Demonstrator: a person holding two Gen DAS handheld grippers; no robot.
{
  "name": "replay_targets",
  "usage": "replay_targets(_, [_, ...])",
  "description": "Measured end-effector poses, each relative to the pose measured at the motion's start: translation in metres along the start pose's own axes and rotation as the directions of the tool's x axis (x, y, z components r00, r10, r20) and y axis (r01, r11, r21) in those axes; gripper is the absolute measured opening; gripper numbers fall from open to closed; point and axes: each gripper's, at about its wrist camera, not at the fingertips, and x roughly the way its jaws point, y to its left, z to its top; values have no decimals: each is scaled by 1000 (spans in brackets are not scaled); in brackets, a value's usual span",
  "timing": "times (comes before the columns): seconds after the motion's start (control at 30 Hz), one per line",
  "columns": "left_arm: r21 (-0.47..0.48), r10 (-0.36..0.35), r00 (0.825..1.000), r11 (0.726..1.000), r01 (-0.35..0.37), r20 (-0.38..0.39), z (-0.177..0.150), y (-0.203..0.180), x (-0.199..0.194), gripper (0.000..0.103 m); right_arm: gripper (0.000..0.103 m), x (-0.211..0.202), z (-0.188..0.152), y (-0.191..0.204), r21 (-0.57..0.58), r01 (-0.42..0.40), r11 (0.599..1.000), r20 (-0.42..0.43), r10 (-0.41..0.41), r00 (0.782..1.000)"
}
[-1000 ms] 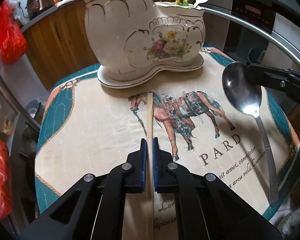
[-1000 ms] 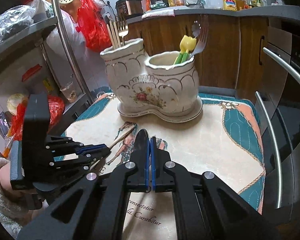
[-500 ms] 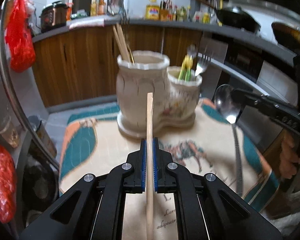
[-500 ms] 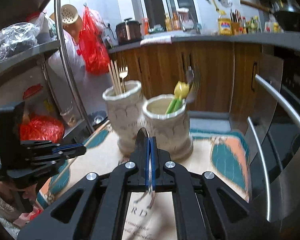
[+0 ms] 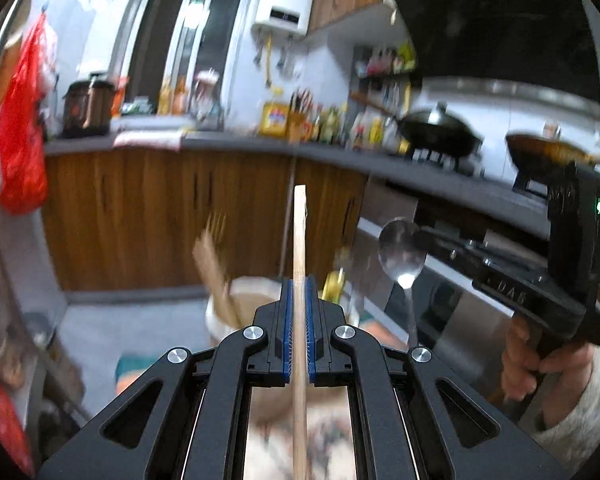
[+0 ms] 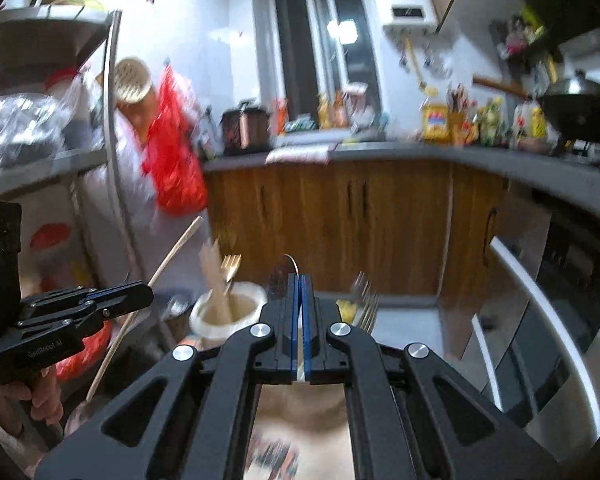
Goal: Organize utensils
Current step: 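Lift the chopstick and silver spoon up toward the ceramic holder with both tools, then drop the chopstick into the larger cup while the right tool drops the spoon into the smaller cup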
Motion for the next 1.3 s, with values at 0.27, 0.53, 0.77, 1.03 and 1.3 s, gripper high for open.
replay_targets(0.27, [-39, -13, 994, 999, 17, 108, 35, 10, 50, 6, 1, 37, 32, -27, 67, 146, 987, 104, -153, 983])
replay_targets(0.53, [4, 103, 967, 994, -107, 235, 23, 12, 78, 6, 1, 69, 19, -27, 39, 231, 972, 162, -235, 959])
replay_targets(0.77, [-15, 127, 963, 992, -127, 237, 1, 23, 90, 6, 1, 79, -1, -18, -28, 237, 971, 186, -228, 956])
replay_targets(1.03, [-2, 97, 978, 995, -98, 186, -18, 25, 78, 6, 1, 77, -21, -14, -73, 171, 983, 149, -159, 976])
replay_targets(1.3, [7, 72, 996, 997, -72, 48, -34, 24, 60, 6, 1, 66, -40, -20, -54, 105, 993, 96, -100, 990])
